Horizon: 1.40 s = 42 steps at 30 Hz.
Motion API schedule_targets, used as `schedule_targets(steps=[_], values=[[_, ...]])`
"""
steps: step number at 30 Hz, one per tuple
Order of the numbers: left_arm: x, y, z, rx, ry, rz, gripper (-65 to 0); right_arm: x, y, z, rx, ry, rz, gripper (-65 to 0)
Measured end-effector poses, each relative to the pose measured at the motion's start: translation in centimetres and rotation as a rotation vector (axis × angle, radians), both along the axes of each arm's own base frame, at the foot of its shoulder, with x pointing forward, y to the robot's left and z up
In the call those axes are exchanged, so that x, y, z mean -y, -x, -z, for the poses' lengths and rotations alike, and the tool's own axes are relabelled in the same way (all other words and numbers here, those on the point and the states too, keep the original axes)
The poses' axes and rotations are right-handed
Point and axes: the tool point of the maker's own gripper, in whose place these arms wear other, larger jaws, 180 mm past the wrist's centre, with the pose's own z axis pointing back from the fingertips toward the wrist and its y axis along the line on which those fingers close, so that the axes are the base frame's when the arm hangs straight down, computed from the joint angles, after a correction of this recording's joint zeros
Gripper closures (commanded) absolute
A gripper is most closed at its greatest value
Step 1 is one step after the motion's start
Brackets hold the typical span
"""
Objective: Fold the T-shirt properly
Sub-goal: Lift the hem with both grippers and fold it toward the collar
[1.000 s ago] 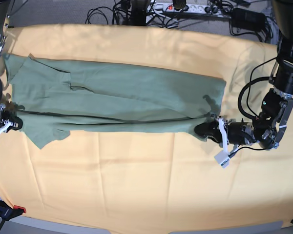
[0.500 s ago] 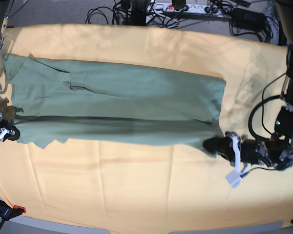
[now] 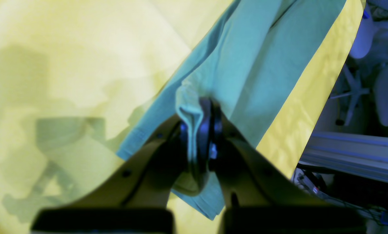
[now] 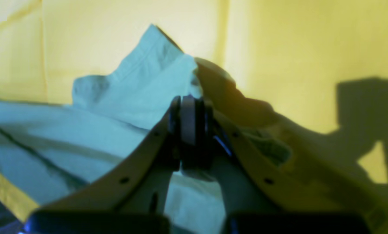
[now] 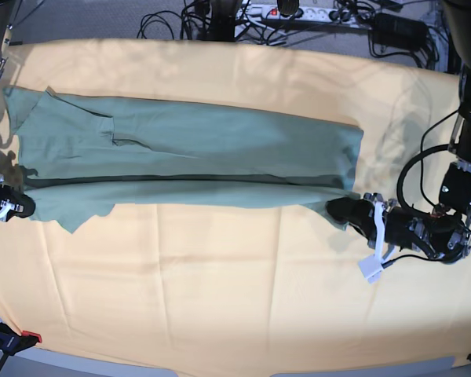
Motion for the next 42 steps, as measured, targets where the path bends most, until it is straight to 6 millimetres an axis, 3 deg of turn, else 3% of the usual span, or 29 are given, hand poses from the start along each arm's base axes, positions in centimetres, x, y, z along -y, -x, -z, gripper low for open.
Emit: schedule_targets(steps=[5, 11, 18, 28, 29, 30, 32, 33, 36, 40, 42], values=[[0.4, 2.2, 1.3, -0.040, -0.039, 0.070, 0.0, 0.2, 0.6, -0.2, -0.024, -0.008, -0.010, 0.0], [2.8, 4.6, 0.8, -0.008, -0.044, 0.199, 0.0, -0.5, 1.2, 1.1, -0.077, 0.027, -0.057, 0.0], [1.6, 5.0, 1.0, -0.015, -0.069, 0.189, 0.0, -0.5, 2.2, 2.6, -0.149, 0.095, -0.101, 0.0], [1.6, 5.7, 1.7, -0.038, -0.068, 0.190, 0.0, -0.5, 1.9, 2.4, -0.132, 0.092, -0.095, 0.0], [1.6, 6.0, 2.1, -0.050, -0.067, 0.190, 0.0, -0.6, 1.9, 2.4, -0.129, 0.089, -0.094, -2.6], [1.6, 6.5, 2.5, -0.065, -0.065, 0.191, 0.0, -0.6, 1.7, 2.2, -0.122, 0.083, -0.093, -11.1], [1.6, 7.4, 3.3, -0.092, -0.062, 0.192, -9.8, -0.6, 1.4, 1.8, -0.110, 0.080, -0.091, -29.5], [1.5, 7.7, 3.6, -0.102, -0.065, 0.192, -15.3, -0.5, 1.1, 1.4, -0.101, 0.080, -0.090, -35.7], [1.5, 8.3, 4.2, -0.120, -0.063, 0.193, -26.5, -0.4, 0.0, -0.3, -0.047, 0.054, -0.076, -38.6], [1.6, 8.9, 4.6, -0.138, -0.060, 0.193, -27.8, -0.8, -1.8, -3.0, 0.047, -0.017, -0.061, -38.6], [1.6, 8.9, 4.7, -0.138, -0.057, 0.191, -27.8, -1.8, -2.4, -3.3, 0.076, -0.054, -0.062, -38.6]])
